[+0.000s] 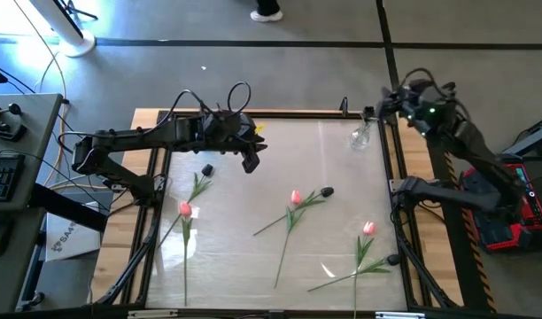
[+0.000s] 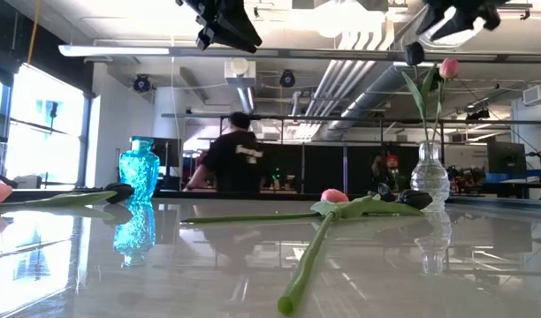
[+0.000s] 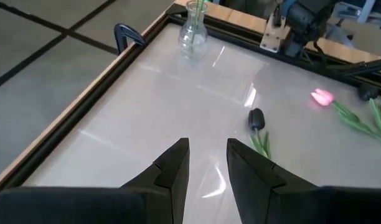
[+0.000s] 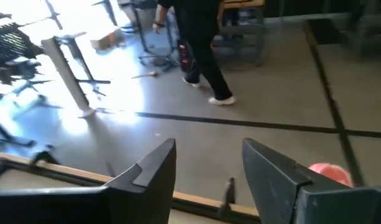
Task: Sort flowers into vase by color
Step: Put the black flower into the transparent vase
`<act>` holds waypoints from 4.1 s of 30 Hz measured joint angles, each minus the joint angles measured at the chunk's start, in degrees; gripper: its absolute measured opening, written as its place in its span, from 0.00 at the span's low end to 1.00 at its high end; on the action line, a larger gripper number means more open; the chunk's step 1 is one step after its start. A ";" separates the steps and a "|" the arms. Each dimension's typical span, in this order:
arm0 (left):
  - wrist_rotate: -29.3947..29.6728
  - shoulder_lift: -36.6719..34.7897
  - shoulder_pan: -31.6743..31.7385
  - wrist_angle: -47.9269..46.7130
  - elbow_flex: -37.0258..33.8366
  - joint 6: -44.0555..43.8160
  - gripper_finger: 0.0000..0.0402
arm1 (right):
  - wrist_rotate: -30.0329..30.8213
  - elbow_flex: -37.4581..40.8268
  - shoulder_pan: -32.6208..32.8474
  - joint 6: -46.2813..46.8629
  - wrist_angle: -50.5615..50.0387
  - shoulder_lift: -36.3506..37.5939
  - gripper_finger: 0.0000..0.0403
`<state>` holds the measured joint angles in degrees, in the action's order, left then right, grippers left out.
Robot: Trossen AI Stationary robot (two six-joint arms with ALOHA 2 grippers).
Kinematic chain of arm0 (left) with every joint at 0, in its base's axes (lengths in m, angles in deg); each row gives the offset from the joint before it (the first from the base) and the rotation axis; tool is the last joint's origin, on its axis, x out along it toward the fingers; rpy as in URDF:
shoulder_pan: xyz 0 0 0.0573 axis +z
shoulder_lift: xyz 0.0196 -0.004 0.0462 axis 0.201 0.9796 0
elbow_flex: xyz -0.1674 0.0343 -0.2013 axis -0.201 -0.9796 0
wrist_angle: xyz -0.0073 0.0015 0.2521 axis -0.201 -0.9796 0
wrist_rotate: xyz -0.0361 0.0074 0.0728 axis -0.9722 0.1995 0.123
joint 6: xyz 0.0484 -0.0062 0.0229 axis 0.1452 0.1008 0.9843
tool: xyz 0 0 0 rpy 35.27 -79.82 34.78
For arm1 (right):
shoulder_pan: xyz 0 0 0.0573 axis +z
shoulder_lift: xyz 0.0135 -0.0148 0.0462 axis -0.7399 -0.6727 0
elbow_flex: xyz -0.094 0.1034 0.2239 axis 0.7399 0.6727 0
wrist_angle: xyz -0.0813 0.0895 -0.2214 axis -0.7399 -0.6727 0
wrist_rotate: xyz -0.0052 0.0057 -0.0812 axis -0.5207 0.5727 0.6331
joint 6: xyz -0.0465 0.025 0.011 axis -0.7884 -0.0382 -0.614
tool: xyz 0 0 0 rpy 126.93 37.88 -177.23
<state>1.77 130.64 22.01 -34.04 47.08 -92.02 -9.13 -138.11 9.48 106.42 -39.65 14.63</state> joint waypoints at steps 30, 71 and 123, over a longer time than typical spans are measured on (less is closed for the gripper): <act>-10.17 0.00 -0.01 2.74 -11.92 2.52 0.23 | -32.85 5.91 25.83 46.01 -19.93 -0.25 0.43; -4.81 0.02 -6.36 3.03 -19.59 8.57 0.23 | -10.63 21.38 48.11 112.07 11.77 -44.01 0.26; -1.02 0.02 -6.27 3.64 -19.60 3.98 0.23 | 7.62 21.49 46.14 78.32 5.72 -29.75 0.00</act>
<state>0.75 130.66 15.74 -30.40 27.48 -88.04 -1.50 -116.62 55.62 184.75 -33.93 -15.13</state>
